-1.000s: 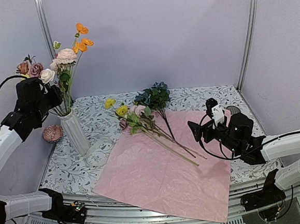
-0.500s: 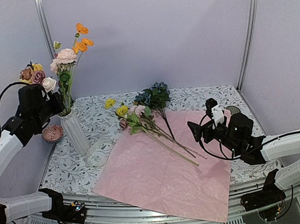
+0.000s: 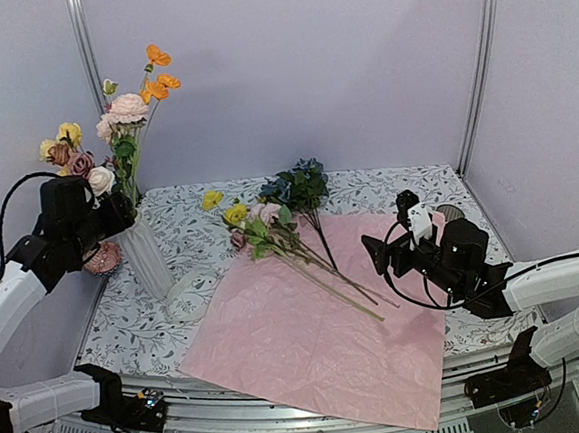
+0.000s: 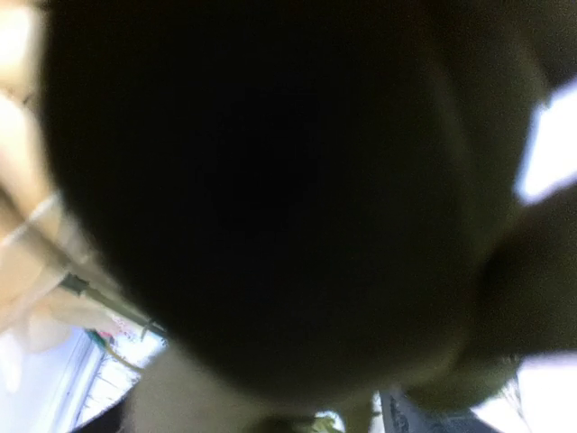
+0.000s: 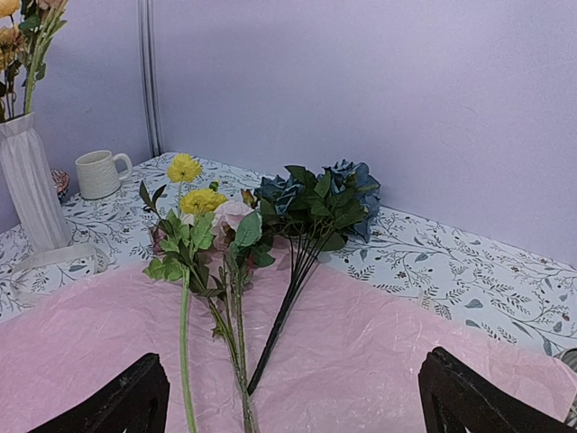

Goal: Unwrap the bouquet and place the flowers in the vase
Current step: Pick up the fake flower from the flattened wrapping paper.

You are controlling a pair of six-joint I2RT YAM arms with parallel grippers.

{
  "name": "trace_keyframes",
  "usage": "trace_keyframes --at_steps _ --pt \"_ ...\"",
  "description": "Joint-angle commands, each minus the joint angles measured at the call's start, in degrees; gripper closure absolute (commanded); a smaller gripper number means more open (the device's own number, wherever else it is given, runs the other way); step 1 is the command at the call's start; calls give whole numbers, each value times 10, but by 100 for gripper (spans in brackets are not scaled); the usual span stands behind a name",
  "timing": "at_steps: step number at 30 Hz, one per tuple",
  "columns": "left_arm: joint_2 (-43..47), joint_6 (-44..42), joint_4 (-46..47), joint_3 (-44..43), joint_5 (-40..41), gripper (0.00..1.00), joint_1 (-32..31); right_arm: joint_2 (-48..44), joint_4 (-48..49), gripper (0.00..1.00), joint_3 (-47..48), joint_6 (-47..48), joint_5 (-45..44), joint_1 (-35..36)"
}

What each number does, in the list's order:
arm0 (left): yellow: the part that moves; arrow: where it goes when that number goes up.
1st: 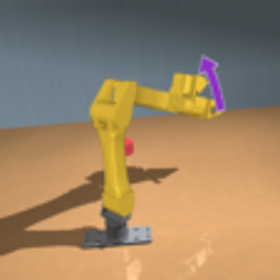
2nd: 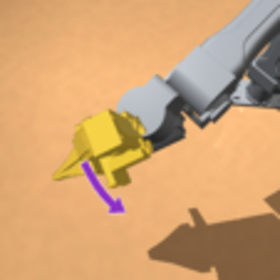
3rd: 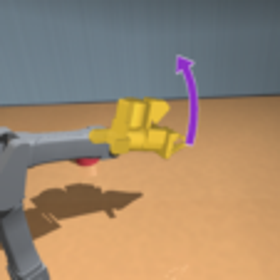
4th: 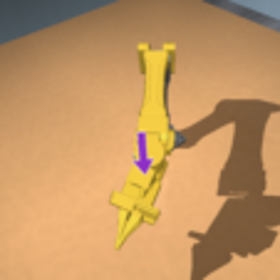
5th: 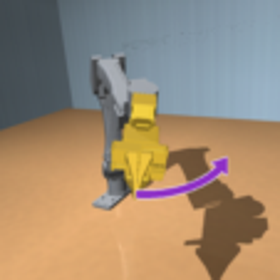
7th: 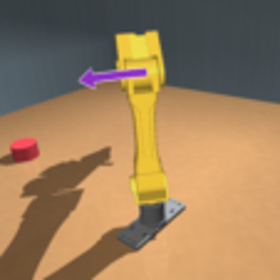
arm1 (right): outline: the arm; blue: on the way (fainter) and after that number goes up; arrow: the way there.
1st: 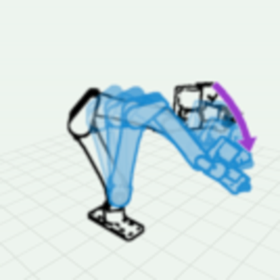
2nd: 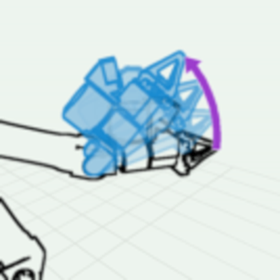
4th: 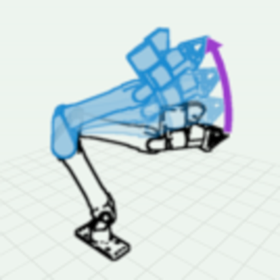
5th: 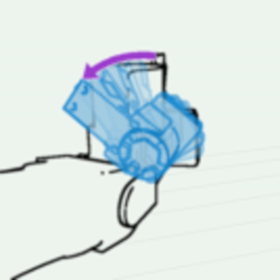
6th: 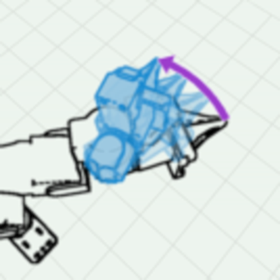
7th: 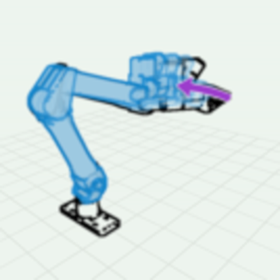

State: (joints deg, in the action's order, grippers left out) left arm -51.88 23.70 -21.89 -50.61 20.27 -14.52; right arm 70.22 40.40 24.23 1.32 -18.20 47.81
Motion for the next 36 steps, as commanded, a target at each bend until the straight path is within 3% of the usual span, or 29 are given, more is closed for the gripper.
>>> trace_keyframes --at_steps 1,4,5,28,36 --pt "40 22 -18 9 -28 19 3 4 9 1 5 0 2 -2" --pt "64 28 -37 16 -40 3 3 4 9 1 6 -1 2 -2" --pt "74 31 -43 17 -43 2 3 4 9 1 6 -1 2 -3" --pt "177 129 -181 62 -120 2 2 8 9 1 7 1 -2 -2" --pt "191 181 -171 111 -193 2 2 8 9 1 7 -1 -2 -3"
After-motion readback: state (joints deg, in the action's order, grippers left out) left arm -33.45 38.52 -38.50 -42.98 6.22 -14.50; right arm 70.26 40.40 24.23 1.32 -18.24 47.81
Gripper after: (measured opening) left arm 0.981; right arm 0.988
